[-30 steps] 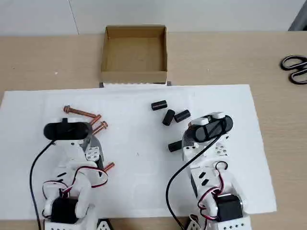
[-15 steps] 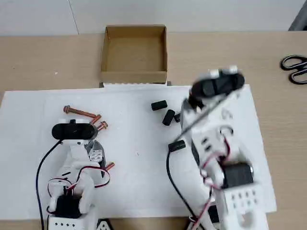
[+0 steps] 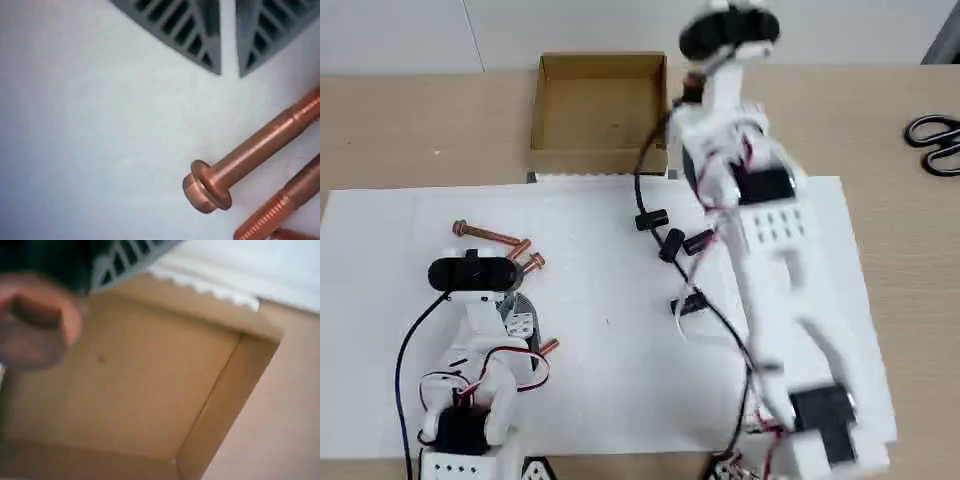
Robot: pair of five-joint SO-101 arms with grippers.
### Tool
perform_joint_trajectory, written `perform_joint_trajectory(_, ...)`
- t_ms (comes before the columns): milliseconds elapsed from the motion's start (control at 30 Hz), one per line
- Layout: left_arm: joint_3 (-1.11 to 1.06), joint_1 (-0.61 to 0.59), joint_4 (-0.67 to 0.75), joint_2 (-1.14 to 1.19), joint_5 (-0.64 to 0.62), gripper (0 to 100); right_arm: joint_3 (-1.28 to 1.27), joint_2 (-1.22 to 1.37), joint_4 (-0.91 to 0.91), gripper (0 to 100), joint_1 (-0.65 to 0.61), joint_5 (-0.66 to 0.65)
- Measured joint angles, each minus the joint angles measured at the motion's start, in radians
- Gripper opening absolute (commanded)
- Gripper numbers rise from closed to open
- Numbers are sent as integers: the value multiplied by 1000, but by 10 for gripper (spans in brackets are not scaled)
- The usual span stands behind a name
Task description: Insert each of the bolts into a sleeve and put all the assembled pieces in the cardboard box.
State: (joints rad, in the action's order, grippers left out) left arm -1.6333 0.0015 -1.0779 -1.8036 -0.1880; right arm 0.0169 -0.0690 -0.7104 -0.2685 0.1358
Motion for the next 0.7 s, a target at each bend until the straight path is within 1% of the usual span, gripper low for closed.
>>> perform_joint_trajectory(200,0,0,0,0,0,7,365,359,2,3,0,0)
perform_joint_trajectory(467,0,0,0,0,0,7,717,715,3,4,-11,0)
perform_joint_trajectory(700,0,0,0,0,0,7,934,965,6,4,-38,-83)
